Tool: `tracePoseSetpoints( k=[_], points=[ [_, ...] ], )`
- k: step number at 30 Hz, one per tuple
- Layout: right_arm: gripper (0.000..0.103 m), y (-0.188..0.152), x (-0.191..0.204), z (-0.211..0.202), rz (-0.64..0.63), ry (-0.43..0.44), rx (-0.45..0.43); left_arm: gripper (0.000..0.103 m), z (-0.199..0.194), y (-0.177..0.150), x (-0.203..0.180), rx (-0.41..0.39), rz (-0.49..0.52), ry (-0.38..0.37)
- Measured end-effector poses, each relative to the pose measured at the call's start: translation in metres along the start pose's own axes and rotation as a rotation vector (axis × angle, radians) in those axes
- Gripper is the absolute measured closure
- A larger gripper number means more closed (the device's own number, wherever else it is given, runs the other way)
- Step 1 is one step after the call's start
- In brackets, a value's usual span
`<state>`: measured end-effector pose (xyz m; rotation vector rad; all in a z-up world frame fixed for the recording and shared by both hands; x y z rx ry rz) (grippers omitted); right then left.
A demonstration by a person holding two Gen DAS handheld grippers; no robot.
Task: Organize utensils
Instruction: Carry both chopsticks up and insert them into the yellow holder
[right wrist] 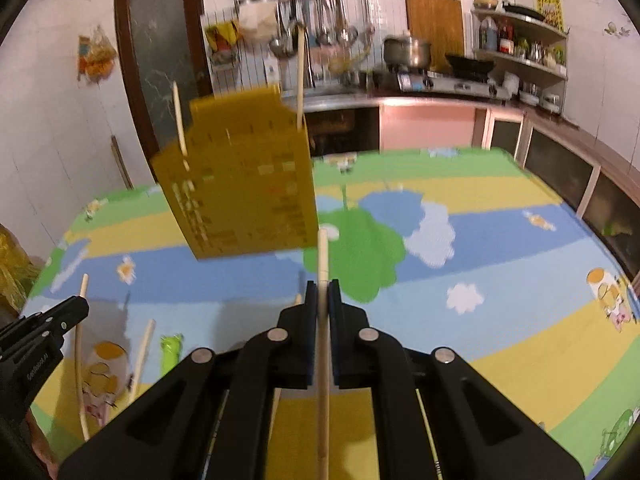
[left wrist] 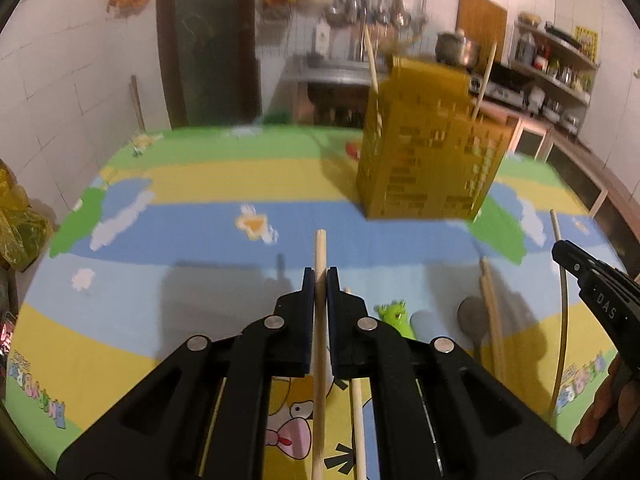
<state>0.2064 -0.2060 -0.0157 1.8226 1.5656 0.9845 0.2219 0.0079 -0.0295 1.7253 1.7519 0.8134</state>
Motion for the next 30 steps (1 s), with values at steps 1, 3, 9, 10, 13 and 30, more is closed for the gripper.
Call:
tracePoseSetpoints(
  k=[1, 3, 9, 10, 13, 30],
  points=[
    [0.097, 0.005, 0.000, -0.008, -0.004, 0.010, -0.029, 0.098, -0.007, 0.004, 0.002, -0.022, -0.010, -0.006],
    [0.097, 0.013, 0.002, -0.023, -0.017, 0.022, -0.080, 0.098, -0.021, 0.012, 0.005, -0.067, -0.025, -0.015],
    [0.097, 0.028, 0.008, -0.053, -0.052, 0.057, -0.185, 0.098, -0.052, 0.029, 0.008, -0.177, -0.052, -0.024],
    [0.097, 0.029, 0.008, -0.056, -0.058, 0.058, -0.197, 0.098, -0.058, 0.031, 0.008, -0.201, -0.051, -0.021],
    [0.097, 0.030, 0.010, -0.060, -0.068, 0.072, -0.217, 0.098, -0.068, 0.032, 0.008, -0.232, -0.050, -0.034],
    [0.097, 0.025, 0.006, -0.074, -0.089, 0.103, -0.289, 0.098, -0.081, 0.030, 0.008, -0.275, -0.044, -0.038]
  ],
)
Point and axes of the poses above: each gripper's, at about its wrist camera, not at the fingertips, and z roughly the way its jaws point, x to its left, y to its top, the point moved 5 cm from there along z, roughly the way its jaws point, and after that the axes turned 7 degrees about y, right-handed, at the moved point
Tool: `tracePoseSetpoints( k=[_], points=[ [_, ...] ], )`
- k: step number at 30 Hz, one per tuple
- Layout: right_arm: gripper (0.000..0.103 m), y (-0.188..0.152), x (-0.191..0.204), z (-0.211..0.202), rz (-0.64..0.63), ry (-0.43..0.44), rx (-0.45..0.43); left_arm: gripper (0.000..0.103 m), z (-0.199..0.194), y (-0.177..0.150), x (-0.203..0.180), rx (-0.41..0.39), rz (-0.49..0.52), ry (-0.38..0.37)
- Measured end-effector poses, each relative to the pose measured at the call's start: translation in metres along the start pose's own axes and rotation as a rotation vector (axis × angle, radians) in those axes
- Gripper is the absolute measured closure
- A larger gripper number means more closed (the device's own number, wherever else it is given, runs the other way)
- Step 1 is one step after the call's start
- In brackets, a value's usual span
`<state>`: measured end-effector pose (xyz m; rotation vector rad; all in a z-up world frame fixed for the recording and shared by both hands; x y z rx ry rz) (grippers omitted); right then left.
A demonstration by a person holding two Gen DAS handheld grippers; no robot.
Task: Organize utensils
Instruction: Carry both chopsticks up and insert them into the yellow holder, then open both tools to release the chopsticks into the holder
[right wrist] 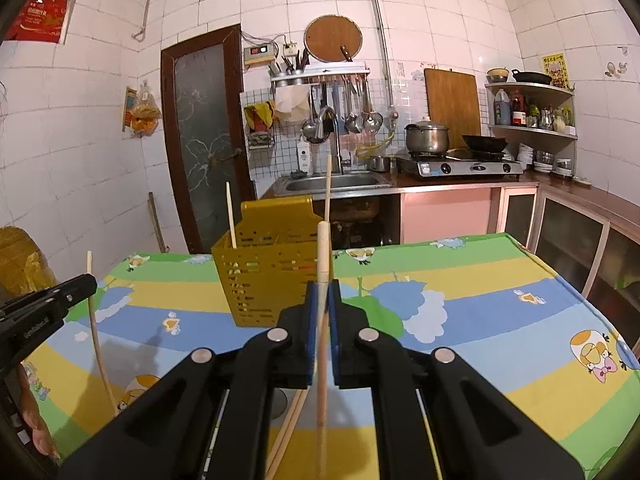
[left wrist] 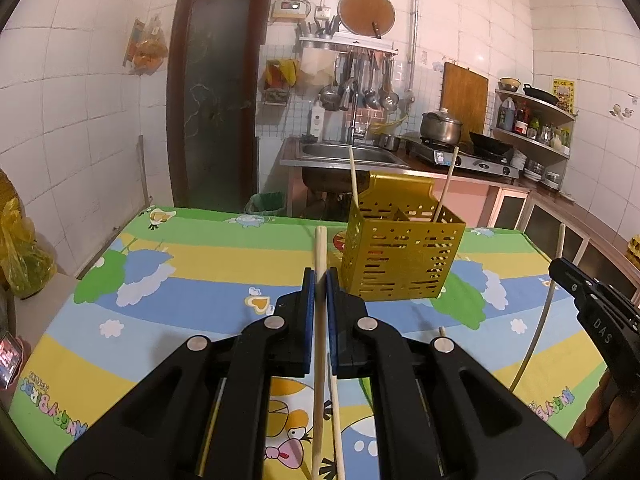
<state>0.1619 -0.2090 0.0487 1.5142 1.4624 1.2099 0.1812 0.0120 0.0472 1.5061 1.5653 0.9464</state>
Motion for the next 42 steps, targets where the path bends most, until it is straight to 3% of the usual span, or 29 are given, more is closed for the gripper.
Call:
tracePoseSetpoints(
  k=[6, 11, 15, 18, 24, 31, 37, 39, 40, 41, 42],
  points=[
    [0.097, 0.049, -0.001, -0.002, -0.008, 0.022, -0.083, 0.098, -0.013, 0.052, -0.010, -0.102, -0.008, -0.039],
    [0.097, 0.118, 0.006, 0.013, -0.069, 0.014, -0.200, 0.098, -0.015, 0.131, -0.030, -0.263, -0.030, -0.071],
    [0.097, 0.160, 0.011, 0.038, -0.097, 0.010, -0.266, 0.098, 0.001, 0.183, -0.047, -0.381, -0.061, -0.096],
    [0.097, 0.178, 0.012, 0.059, -0.094, 0.016, -0.293, 0.098, 0.031, 0.200, -0.059, -0.396, -0.081, -0.105],
    [0.097, 0.178, 0.006, 0.104, -0.073, 0.023, -0.313, 0.098, 0.102, 0.193, -0.077, -0.371, -0.093, -0.121],
    [0.097, 0.136, 0.001, 0.154, -0.086, 0.044, -0.201, 0.098, 0.172, 0.149, -0.080, -0.246, -0.100, -0.108],
    [0.097, 0.100, -0.005, 0.174, -0.093, 0.026, -0.085, 0.098, 0.180, 0.130, -0.073, -0.199, -0.056, -0.074],
    [0.097, 0.096, -0.008, 0.176, -0.086, 0.019, -0.041, 0.089, 0.174, 0.132, -0.066, -0.175, -0.052, -0.067],
    [0.097, 0.096, -0.011, 0.174, -0.080, 0.010, -0.027, 0.075, 0.168, 0.135, -0.061, -0.169, -0.057, -0.063],
    [0.096, 0.097, -0.013, 0.172, -0.075, 0.004, -0.018, 0.054, 0.162, 0.137, -0.058, -0.168, -0.061, -0.059],
    [0.096, 0.097, -0.016, 0.170, -0.070, -0.004, -0.004, 0.045, 0.150, 0.140, -0.051, -0.178, -0.070, -0.049]
  ],
)
Point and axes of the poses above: each gripper's, at about its wrist camera, not at the fingertips, and z roughly the way its jaws point, x to its left, y to its top, the point moved 5 cm from there along z, roughly the way its jaws point, and after that the axes turned 7 degrees about y, right-handed, at the moved point
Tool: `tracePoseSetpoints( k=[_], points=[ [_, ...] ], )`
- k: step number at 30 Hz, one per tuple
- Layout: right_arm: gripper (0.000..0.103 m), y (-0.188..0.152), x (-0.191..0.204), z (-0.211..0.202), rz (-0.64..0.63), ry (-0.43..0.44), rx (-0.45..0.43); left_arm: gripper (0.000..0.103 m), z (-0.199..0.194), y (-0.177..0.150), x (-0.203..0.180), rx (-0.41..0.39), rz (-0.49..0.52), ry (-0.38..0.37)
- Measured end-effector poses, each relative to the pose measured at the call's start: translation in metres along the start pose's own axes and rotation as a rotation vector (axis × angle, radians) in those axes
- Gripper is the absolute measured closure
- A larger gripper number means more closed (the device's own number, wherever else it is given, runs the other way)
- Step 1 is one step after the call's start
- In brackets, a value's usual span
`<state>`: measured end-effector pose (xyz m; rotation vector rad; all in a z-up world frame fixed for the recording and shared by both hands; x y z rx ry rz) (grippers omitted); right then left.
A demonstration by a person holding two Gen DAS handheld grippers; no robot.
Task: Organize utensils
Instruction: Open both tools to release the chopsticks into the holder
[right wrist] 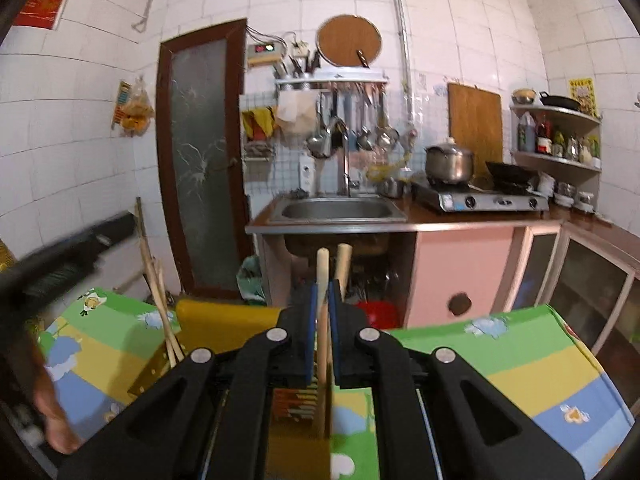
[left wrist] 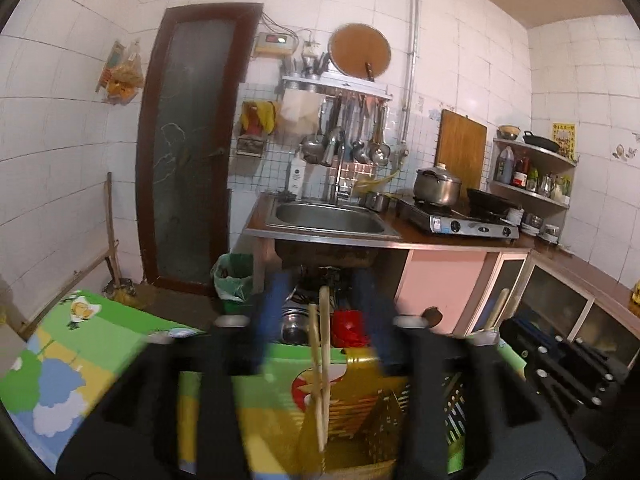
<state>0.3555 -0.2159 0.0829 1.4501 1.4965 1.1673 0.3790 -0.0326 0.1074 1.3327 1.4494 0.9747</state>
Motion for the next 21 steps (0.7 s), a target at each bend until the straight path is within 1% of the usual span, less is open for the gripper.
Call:
tracePoseSetpoints(
  k=[1, 2, 5, 6, 7, 8, 9, 10, 11, 15, 18, 21],
  points=[
    [0.096, 0.002, -0.003, -0.004, 0.008, -0.008, 0.021, 0.031, -0.010, 0.004, 0.004, -0.014, -0.004, 0.012],
    [0.096, 0.003, -0.007, -0.009, 0.017, -0.016, 0.036, 0.020, -0.022, 0.008, 0.008, -0.032, -0.005, 0.024],
    [0.096, 0.010, -0.013, -0.029, 0.019, -0.045, 0.065, 0.007, -0.054, 0.014, 0.020, -0.050, 0.011, 0.041],
    [0.087, 0.012, -0.014, -0.034, 0.016, -0.051, 0.068, 0.006, -0.063, 0.015, 0.023, -0.045, 0.019, 0.042],
    [0.055, 0.014, -0.016, -0.045, 0.014, -0.063, 0.067, 0.005, -0.074, 0.015, 0.026, -0.038, 0.029, 0.043],
    [0.035, 0.015, -0.017, -0.055, 0.015, -0.074, 0.059, 0.005, -0.083, 0.014, 0.027, -0.031, 0.036, 0.044],
    [0.021, 0.016, -0.019, -0.064, 0.017, -0.088, 0.040, 0.005, -0.090, 0.012, 0.030, -0.021, 0.042, 0.047],
    [0.021, 0.016, -0.019, -0.079, 0.008, -0.115, 0.003, 0.005, -0.098, 0.009, 0.032, -0.005, 0.053, 0.054],
    [0.021, 0.015, -0.018, -0.087, -0.005, -0.128, 0.002, 0.005, -0.104, 0.006, 0.034, 0.009, 0.061, 0.058],
    [0.021, -0.009, -0.016, -0.110, -0.023, -0.145, 0.074, 0.005, -0.126, -0.019, 0.043, 0.068, 0.072, 0.050],
    [0.019, -0.029, -0.016, -0.121, -0.012, -0.158, 0.114, 0.005, -0.138, -0.043, 0.049, 0.113, 0.090, 0.051],
    [0.018, -0.058, -0.014, -0.130, 0.007, -0.157, 0.167, 0.005, -0.145, -0.073, 0.055, 0.172, 0.116, 0.050]
  ],
)
Point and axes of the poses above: each gripper's, at about its wrist camera, not at the fingertips, and z roughly the way its jaws point, x to its left, y to its top, the point moved 5 cm from there along z, roughly the way its jaws point, and after that the axes turned 7 degrees about y, right-handed, at the moved point
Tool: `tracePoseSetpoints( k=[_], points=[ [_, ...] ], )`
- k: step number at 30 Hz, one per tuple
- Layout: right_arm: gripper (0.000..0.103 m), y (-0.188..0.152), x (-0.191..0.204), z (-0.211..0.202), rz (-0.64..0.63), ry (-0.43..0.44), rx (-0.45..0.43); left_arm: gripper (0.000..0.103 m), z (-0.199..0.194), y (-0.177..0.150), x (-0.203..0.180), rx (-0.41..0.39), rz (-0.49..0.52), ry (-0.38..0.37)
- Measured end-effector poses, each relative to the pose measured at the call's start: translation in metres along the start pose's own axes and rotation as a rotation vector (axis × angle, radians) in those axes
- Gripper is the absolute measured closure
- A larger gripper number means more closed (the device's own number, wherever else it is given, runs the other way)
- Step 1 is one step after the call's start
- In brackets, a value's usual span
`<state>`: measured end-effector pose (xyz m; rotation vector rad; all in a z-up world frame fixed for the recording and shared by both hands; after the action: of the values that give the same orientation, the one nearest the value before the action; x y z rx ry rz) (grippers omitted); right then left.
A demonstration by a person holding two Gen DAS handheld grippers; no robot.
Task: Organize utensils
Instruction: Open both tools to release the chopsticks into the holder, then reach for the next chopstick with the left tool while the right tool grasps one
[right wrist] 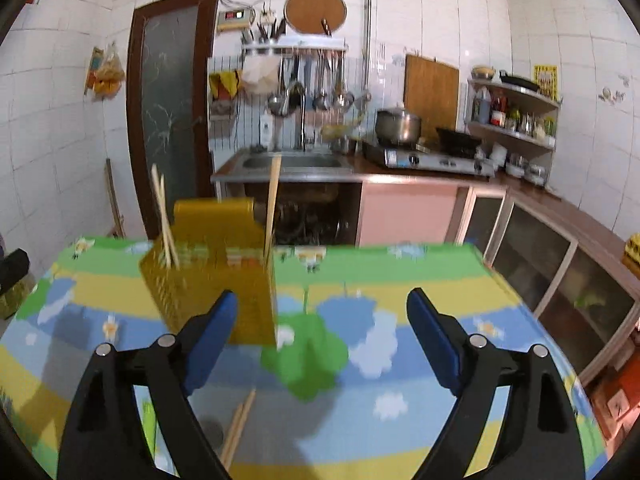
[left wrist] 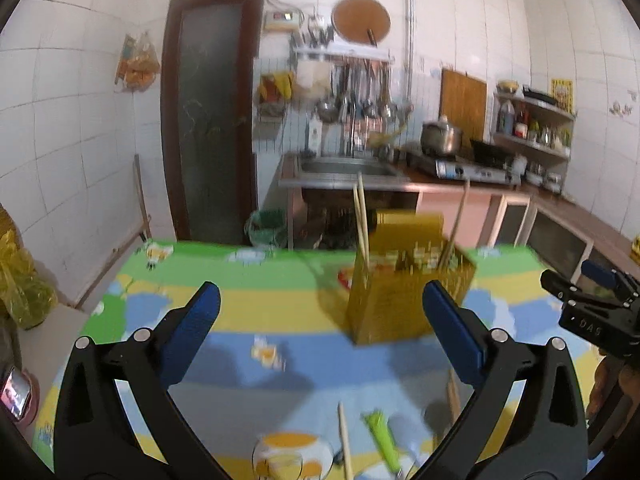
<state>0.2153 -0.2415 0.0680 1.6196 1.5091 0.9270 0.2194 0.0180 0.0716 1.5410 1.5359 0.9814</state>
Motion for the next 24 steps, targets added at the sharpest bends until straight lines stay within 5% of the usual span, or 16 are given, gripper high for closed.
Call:
tracePoseSetpoints(
  k=[13, 24],
  points=[
    [0.018, -0.089, 0.004, 0.019, 0.078, -0.012, 0.160, 0.005, 0.031, -0.081, -0.002, 0.150, 0.027, 0.046],
    [0.018, -0.126, 0.020, 0.047, 0.057, -0.018, 0.263, 0.005, 0.066, -0.126, -0.017, 0.290, 0.092, 0.043]
  ],
)
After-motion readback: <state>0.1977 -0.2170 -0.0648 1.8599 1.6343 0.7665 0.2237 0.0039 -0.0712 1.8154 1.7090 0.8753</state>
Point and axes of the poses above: each gripper's, at about its wrist camera, not at the fingertips, and z roughly the way its jaws point, x to its left, y to its top, the point moved 5 cm from there along z, roughly the way its jaws point, and after that the axes turned 7 degrees about y, right-handed, at the moved point
